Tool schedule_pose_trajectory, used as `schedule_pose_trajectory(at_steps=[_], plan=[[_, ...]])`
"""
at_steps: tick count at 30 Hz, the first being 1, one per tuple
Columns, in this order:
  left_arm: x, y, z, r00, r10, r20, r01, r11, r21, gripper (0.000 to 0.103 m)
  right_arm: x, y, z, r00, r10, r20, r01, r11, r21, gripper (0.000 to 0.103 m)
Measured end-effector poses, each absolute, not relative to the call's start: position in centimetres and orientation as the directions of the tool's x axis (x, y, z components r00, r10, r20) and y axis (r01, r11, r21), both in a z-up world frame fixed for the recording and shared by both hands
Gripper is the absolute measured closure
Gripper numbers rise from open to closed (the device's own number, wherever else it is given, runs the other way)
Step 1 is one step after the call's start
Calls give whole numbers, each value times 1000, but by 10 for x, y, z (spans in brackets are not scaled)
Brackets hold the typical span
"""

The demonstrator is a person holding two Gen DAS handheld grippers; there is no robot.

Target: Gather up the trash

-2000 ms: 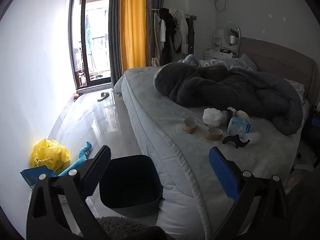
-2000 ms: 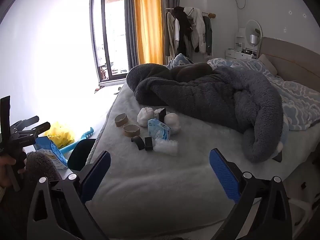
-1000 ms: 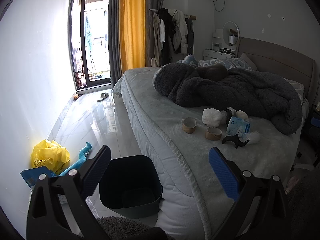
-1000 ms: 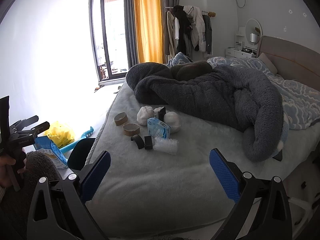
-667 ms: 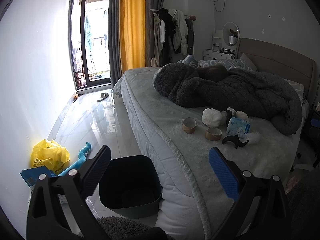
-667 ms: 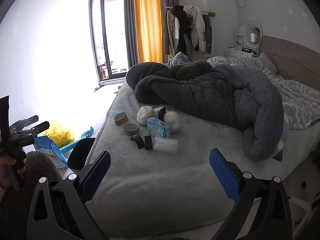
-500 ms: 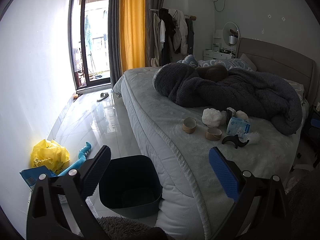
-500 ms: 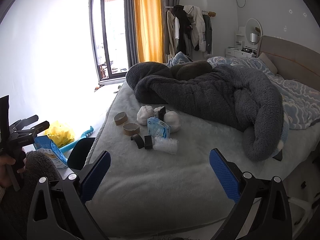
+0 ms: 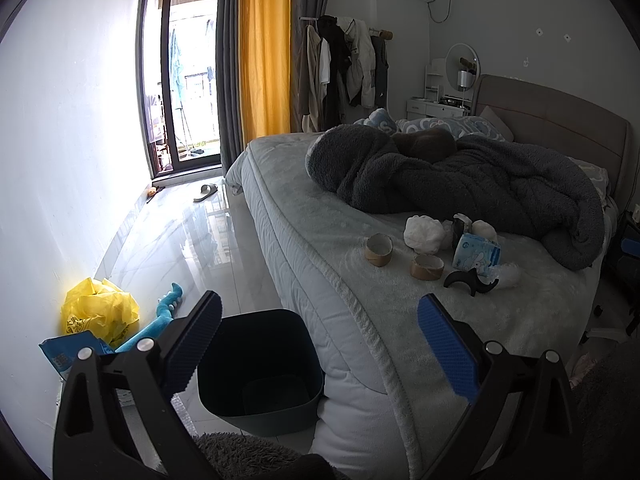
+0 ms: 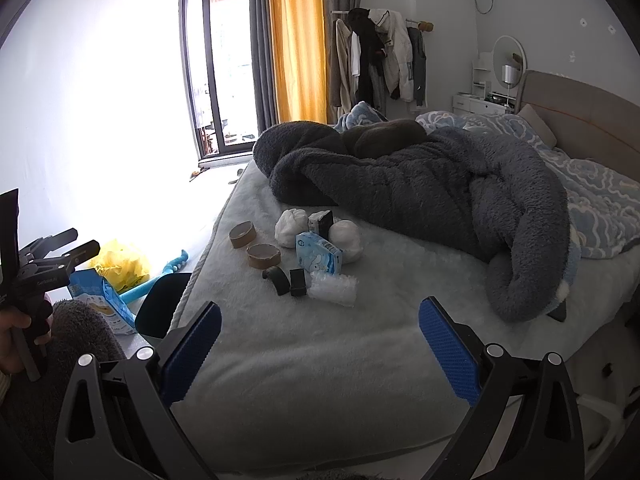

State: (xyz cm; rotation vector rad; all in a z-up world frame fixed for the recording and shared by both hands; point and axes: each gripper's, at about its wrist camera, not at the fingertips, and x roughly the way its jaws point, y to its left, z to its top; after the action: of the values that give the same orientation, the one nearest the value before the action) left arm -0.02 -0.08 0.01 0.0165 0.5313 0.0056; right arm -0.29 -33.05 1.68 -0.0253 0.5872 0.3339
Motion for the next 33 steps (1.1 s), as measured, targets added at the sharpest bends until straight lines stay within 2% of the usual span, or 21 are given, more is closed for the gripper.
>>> schedule_pose_trajectory(at_steps=[26,33], plan=[[0,-1,0,862,8,-507,1,1000,18,3,-4,-332,18,769,325,-550,-332,939,91,3],[1,-6,5,860,-19,-510,24,1000,4,3,2,-334,13,750,327,-575,-327,939,107,3]])
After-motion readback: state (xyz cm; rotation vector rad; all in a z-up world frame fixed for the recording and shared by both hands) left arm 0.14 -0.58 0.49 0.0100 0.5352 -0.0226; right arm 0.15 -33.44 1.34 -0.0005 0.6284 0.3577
